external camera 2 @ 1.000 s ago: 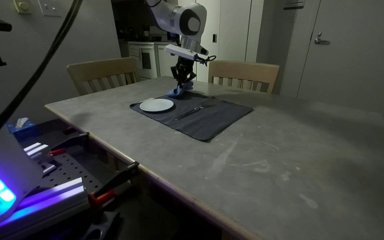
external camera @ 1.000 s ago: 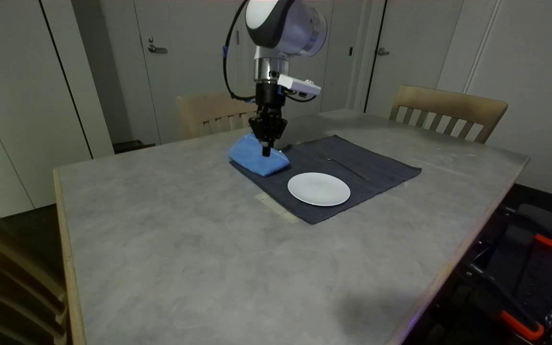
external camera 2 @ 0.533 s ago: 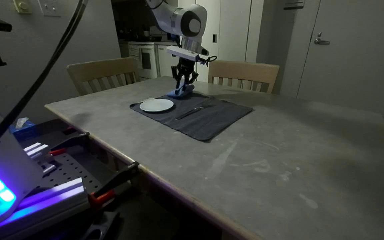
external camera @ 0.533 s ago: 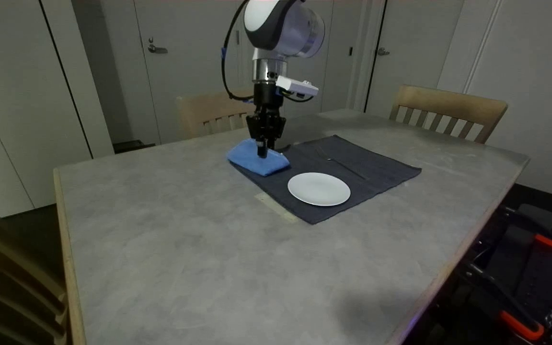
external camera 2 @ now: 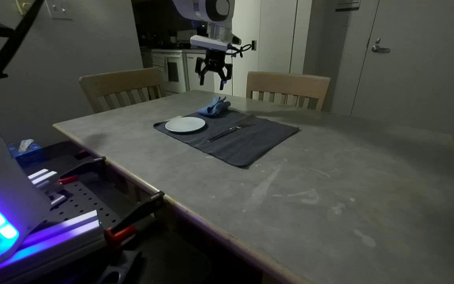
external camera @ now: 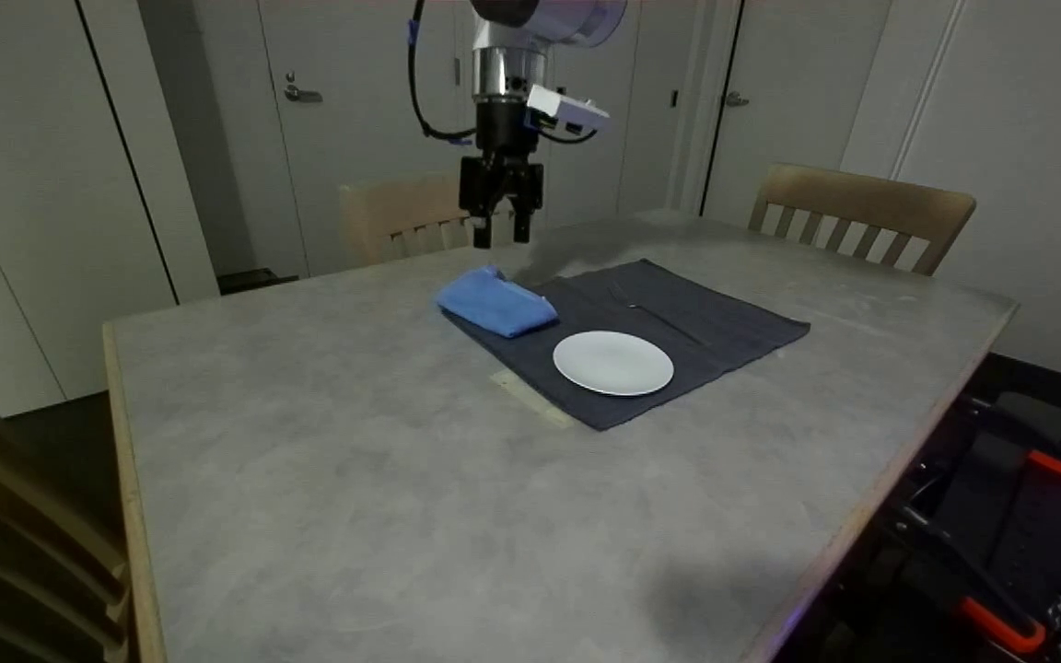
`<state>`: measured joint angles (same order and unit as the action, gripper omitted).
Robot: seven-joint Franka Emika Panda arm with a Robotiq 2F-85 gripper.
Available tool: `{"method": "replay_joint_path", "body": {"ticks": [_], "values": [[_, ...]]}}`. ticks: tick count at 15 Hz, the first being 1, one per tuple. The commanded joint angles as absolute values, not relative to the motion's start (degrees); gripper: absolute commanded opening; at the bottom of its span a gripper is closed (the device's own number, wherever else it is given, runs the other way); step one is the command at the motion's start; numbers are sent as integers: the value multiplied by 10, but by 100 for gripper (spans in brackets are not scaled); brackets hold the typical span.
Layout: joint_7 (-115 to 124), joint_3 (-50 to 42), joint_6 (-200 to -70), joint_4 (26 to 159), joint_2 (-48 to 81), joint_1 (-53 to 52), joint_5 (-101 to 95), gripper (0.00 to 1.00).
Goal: Use the towel to wipe the plate
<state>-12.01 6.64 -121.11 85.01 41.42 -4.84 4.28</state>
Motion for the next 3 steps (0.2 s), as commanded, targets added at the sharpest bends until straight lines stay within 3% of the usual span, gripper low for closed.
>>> {"method": "replay_joint_path", "body": {"ticks": [1,3], "values": [[-121,70,-1206,887,382,-48,34,100],[-124,71,-1208,891,381,-49,33,100]]}}
